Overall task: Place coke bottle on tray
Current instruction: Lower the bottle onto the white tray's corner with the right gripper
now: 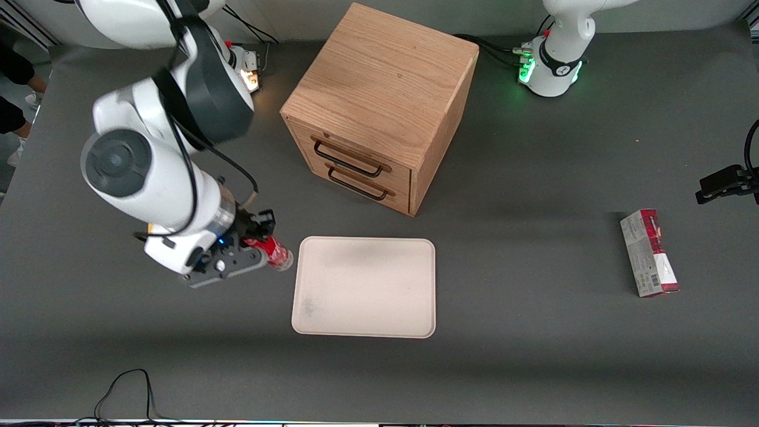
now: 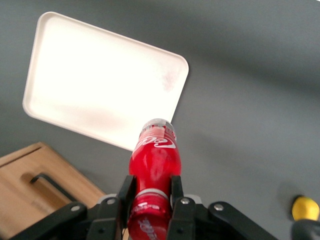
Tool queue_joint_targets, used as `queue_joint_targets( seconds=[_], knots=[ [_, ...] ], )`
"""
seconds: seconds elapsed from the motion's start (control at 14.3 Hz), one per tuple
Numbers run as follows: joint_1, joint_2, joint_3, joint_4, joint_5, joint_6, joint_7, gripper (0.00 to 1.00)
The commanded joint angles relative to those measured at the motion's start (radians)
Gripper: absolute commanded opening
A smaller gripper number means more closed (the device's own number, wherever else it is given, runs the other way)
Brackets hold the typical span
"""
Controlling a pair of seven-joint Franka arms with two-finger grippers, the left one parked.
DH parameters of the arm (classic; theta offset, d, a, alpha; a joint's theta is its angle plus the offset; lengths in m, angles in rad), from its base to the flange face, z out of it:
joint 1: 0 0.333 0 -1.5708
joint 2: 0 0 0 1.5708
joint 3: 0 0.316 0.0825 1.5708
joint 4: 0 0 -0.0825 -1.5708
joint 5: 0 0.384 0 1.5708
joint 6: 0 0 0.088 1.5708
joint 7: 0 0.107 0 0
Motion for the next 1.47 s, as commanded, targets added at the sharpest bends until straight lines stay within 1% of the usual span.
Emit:
queue_joint_targets(
  seconds=[0.0,0.21,0.56,1.12,1.4],
  knots=[
    [-0.009,0.083,0.007,0.049,0.010,0.054,0.013,0.00],
    [-0.016,0.142,0.004,0.049,0.007,0.100,-0.018,0.00],
    [-0.016,0.208,0.007,0.048,0.007,0.171,-0.020,0.00],
    [-0.012,0.271,0.015,0.046,0.010,0.235,-0.023,0.00],
    [-0.012,0.283,0.015,0.045,0.008,0.243,-0.023,0.00]
  ],
)
